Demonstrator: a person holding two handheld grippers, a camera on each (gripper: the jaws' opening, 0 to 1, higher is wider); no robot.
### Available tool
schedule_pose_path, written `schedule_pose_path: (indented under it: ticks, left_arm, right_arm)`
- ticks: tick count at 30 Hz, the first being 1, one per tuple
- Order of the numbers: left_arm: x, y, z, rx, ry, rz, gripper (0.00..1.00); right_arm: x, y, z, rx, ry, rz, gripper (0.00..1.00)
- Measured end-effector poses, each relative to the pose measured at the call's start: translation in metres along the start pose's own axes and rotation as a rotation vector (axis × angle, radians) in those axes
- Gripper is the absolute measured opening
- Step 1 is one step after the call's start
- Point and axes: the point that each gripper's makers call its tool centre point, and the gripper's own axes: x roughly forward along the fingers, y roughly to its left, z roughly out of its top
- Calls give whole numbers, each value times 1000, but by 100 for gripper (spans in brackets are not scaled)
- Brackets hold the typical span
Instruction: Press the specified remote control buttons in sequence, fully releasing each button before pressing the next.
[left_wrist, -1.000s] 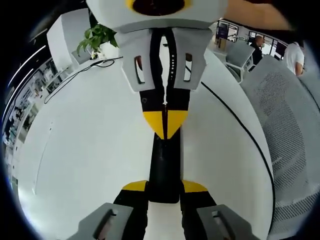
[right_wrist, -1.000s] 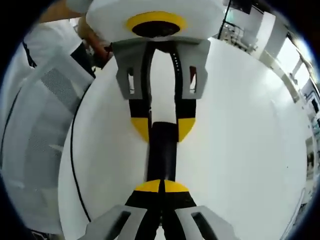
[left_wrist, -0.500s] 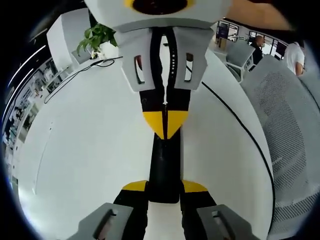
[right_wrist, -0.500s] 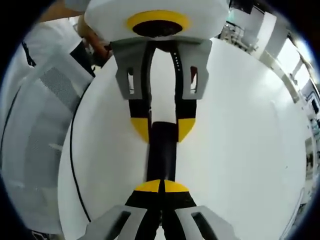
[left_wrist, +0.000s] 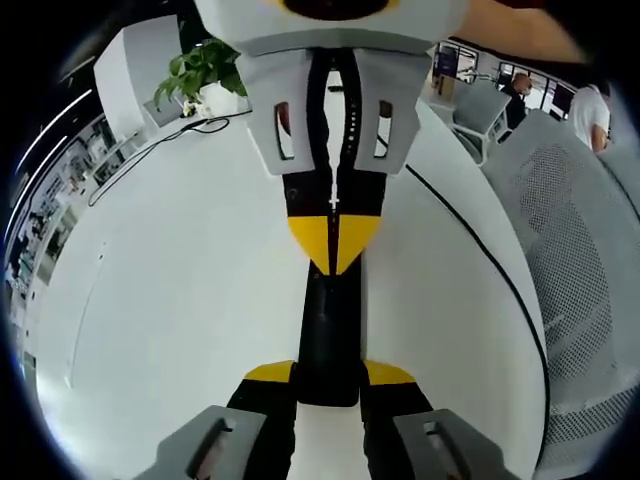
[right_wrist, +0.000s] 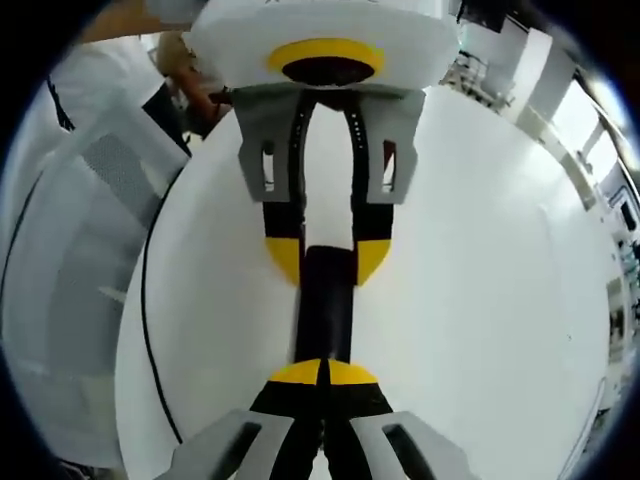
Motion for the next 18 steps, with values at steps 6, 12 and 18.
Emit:
schedule_pose_path:
  ticks: [6, 12, 18]
  left_arm:
    - [0, 0, 0, 2, 3, 1, 24]
    - [0, 0, 0, 3, 8, 1, 24]
    - [1, 0, 1, 4, 10, 1, 24]
  right_arm:
    - [-13, -6, 4, -9, -4, -31, 0]
    - [-23, -5, 11, -18, -23, -56, 0]
    - [-31, -2, 16, -32, -31, -70, 0]
